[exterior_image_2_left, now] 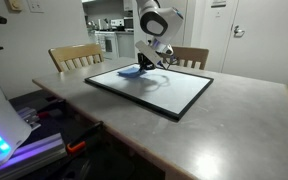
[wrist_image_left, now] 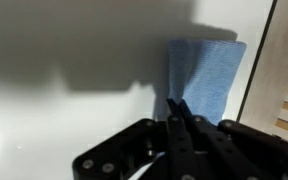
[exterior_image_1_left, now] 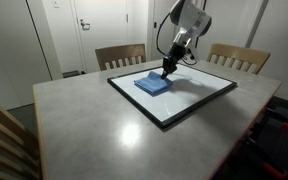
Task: Pick up the light blue towel and wipe the white board on the table with it.
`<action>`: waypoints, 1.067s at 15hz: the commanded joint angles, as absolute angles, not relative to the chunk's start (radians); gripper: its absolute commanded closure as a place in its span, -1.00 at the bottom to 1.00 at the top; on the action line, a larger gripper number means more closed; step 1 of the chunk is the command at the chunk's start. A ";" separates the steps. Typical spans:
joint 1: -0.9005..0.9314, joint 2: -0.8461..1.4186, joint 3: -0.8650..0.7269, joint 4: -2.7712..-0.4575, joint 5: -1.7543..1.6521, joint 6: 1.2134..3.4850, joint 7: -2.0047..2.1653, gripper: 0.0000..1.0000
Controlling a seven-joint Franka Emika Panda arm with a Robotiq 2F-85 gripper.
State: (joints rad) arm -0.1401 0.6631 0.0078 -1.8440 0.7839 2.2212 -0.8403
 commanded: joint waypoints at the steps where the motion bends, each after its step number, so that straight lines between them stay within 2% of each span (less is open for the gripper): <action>1: -0.163 0.609 0.008 -1.917 0.731 2.252 -0.811 0.99; 16: -0.298 0.660 -0.015 -1.874 0.518 2.323 -0.711 0.99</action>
State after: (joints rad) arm -0.2777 0.6515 -0.0225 -1.8750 0.5645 2.2921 -0.7476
